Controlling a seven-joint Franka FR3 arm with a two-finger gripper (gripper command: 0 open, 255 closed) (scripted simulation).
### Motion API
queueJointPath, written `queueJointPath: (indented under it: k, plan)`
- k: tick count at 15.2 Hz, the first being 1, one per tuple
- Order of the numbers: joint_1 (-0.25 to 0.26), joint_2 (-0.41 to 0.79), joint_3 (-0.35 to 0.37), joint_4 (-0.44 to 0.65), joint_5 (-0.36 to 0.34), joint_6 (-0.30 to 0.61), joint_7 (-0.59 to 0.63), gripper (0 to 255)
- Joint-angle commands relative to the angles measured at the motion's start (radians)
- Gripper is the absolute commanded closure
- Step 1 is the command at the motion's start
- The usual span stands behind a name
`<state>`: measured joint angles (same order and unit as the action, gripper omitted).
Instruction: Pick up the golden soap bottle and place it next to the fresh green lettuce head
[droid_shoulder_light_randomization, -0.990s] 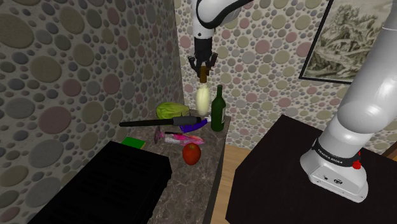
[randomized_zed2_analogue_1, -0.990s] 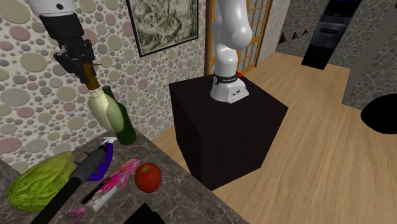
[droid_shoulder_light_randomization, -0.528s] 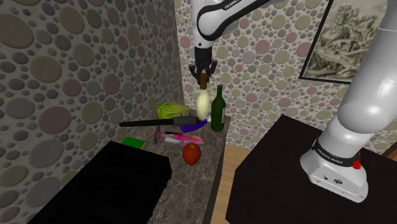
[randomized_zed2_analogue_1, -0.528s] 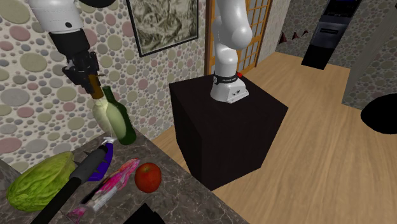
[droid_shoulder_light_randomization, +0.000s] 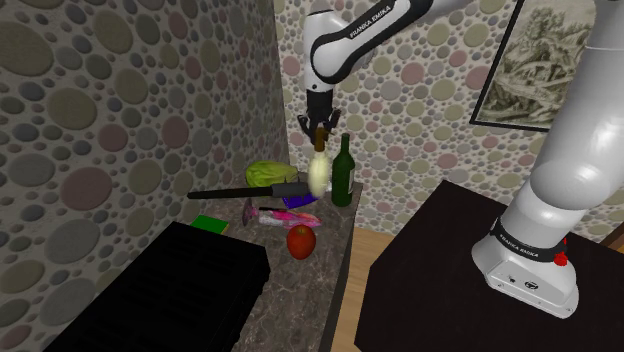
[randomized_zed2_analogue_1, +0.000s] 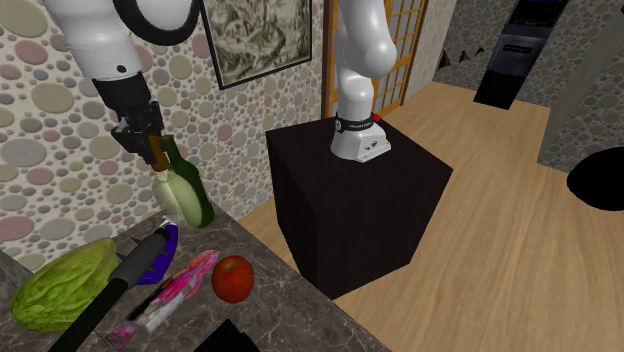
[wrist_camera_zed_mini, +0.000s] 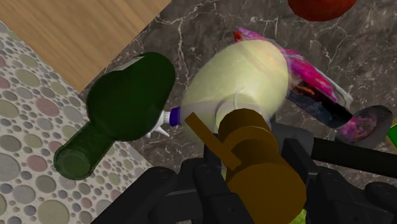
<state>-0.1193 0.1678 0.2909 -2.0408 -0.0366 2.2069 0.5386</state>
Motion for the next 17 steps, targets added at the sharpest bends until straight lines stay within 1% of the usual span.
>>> queueJointPath:
  k: [1, 17]
  plan:
    - [0.001, 0.014, -0.001, -0.011, -0.005, 0.025, 0.003, 255]
    - [0.017, 0.150, -0.021, -0.067, -0.062, 0.213, 0.039, 255]
